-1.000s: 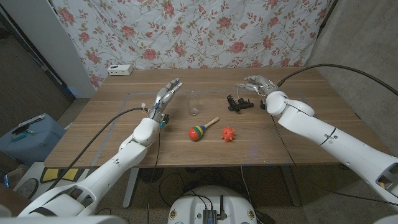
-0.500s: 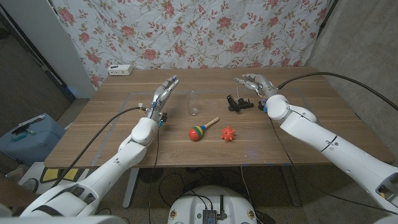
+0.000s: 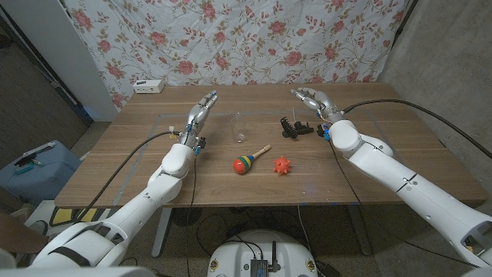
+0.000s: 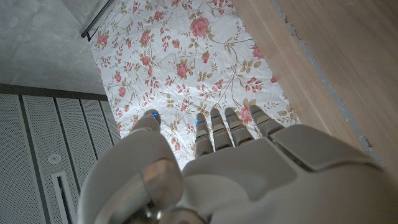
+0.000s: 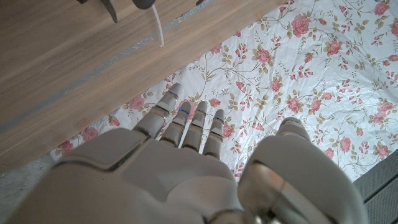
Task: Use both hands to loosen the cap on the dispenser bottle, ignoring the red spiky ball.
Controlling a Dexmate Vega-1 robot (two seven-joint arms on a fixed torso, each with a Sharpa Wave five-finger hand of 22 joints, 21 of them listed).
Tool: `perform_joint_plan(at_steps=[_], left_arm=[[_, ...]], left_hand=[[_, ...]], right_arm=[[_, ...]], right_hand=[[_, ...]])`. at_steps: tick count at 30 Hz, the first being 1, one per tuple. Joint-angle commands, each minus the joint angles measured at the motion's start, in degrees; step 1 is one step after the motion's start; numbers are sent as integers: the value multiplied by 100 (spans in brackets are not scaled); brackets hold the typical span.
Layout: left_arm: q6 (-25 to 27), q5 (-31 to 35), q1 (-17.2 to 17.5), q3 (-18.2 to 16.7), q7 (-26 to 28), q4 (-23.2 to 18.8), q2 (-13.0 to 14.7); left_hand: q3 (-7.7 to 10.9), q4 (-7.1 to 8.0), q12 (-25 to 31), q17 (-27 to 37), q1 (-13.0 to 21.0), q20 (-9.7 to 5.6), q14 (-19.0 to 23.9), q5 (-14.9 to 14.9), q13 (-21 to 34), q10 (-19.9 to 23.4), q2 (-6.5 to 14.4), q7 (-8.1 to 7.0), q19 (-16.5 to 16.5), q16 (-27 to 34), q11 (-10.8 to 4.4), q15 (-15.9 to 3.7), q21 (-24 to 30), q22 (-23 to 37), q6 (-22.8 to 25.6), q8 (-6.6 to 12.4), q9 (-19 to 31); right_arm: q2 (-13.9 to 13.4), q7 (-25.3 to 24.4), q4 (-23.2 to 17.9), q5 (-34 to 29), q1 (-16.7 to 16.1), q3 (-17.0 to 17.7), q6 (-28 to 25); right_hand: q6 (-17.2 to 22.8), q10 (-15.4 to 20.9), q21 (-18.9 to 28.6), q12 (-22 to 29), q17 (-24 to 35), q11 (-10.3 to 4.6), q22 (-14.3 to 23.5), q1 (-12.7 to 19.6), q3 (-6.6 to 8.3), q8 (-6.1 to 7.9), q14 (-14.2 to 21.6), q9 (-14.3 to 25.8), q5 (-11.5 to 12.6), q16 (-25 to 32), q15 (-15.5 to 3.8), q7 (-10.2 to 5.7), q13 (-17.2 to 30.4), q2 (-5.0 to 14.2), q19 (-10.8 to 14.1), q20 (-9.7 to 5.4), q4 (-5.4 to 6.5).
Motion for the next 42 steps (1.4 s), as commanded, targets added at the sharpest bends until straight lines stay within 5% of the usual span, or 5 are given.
perform_joint_plan(at_steps=[1,13,18,26,42], left_arm=[[-31,-38,53,-54,144,-34,-95],[-26,-93,138,-112,253,-165,-155],[13,-147,205,-137,275,-259,-164],[-43,-206,327,-196,301,-345,-163],[-253,-415,563,-274,256,-305,-291]], left_hand=[[10,71,28,9,-24,36,0,-35,12,33,107,36,20,32,68,46,10,16,32,30,4],[63,216,30,16,-159,12,10,-65,11,43,332,71,36,36,98,71,11,19,69,33,5],[34,362,11,17,-347,-185,-18,-110,8,5,355,129,31,25,159,165,3,16,0,1,3],[2,511,-25,1,-589,-462,-36,-164,-5,-98,318,479,252,14,365,298,46,-2,-206,-45,-8],[-31,559,-101,-1,-778,-438,-320,-194,-11,-474,256,679,351,-37,551,509,9,-11,-661,-81,-9]], right_arm=[[198,225,560,440,-39,215,982],[474,622,1434,819,97,263,2117],[631,842,1834,1059,141,303,2638],[788,967,2155,1234,194,330,3009],[1030,1288,2528,1609,104,358,3645]], right_hand=[[-176,-125,-10,-11,-8,-24,10,-144,-35,-19,-119,3,76,-8,-213,64,2,85,-119,-317,121],[-322,-219,1,-4,-11,-33,11,-350,-137,-15,-251,-4,126,-7,-213,146,-8,97,-244,-362,223],[-447,-299,14,-10,-18,-26,10,-467,-217,-24,-303,-8,154,-3,-187,265,-12,55,-269,-372,266],[-659,-461,32,-22,-38,66,7,-622,-334,-26,-396,-16,216,-3,-165,555,-23,5,-292,-384,309],[-1297,-1105,5,-69,-73,161,7,-752,-496,-58,-670,-27,339,-36,39,748,-40,-51,-510,-258,294]])
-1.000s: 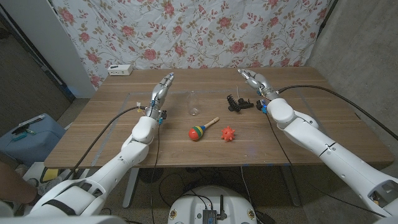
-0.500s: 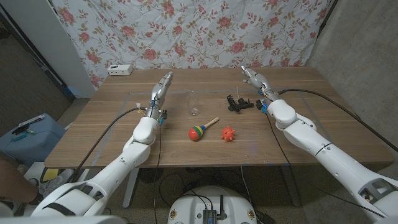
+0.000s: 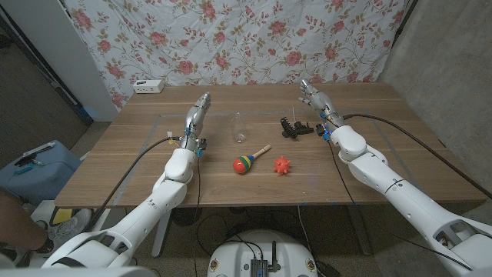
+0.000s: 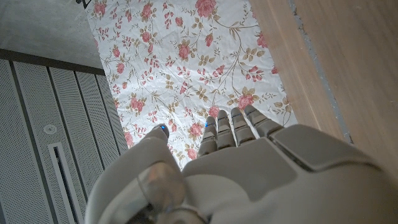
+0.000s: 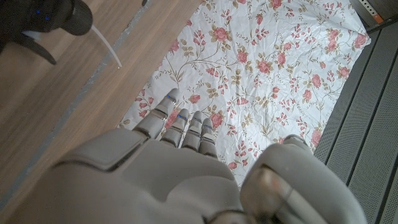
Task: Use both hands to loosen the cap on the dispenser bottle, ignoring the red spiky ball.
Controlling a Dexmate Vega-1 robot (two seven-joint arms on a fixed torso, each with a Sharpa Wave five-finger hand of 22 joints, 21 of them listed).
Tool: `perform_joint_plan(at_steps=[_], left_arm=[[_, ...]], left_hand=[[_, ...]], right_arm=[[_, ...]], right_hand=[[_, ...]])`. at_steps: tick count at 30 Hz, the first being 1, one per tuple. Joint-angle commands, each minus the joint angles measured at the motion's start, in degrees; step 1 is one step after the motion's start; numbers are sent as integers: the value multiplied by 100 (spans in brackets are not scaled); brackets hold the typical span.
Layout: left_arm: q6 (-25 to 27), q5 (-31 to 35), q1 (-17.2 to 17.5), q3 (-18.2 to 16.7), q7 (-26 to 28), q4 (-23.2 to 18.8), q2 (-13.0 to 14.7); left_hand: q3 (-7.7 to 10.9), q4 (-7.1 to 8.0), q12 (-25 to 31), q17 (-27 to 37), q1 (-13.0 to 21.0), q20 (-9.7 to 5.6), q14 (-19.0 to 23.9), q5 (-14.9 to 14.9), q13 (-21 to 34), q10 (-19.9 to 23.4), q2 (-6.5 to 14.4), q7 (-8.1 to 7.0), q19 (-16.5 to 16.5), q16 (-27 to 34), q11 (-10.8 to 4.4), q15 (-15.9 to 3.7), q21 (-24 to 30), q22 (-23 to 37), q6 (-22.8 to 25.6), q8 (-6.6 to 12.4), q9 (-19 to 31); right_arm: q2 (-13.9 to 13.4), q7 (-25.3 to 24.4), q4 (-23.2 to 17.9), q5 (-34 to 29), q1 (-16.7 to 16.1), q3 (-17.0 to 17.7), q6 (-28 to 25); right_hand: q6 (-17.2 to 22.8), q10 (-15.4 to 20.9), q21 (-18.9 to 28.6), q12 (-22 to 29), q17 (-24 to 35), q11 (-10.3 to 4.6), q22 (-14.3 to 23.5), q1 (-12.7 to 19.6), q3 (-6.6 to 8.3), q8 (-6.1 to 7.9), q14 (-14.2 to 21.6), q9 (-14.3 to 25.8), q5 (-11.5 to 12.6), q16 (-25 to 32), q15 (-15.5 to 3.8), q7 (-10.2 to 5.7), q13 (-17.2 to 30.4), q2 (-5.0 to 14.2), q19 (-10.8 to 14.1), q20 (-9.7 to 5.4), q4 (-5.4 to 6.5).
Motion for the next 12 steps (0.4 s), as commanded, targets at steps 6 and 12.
perform_joint_plan(at_steps=[6,12], left_arm=[[-89,-285,252,-97,-82,-55,-91],[-73,-356,314,-128,-153,-99,-50]], left_hand=[[3,56,-43,0,-142,96,-245,-24,1,-294,3,20,-21,-21,68,57,-57,3,-362,-27,16],[-11,76,-35,2,-220,112,-372,-21,0,-421,0,84,-179,-18,91,118,-104,4,-553,-21,13]], right_arm=[[282,266,360,376,-94,34,605],[403,298,434,508,-136,45,709]], right_hand=[[-479,-401,-10,-21,6,68,8,-104,-121,-23,-289,10,88,-27,95,111,10,6,-278,-214,14],[-907,-693,-17,-14,1,264,9,-153,-160,-15,-511,11,145,-24,168,382,7,88,-532,-189,11]])
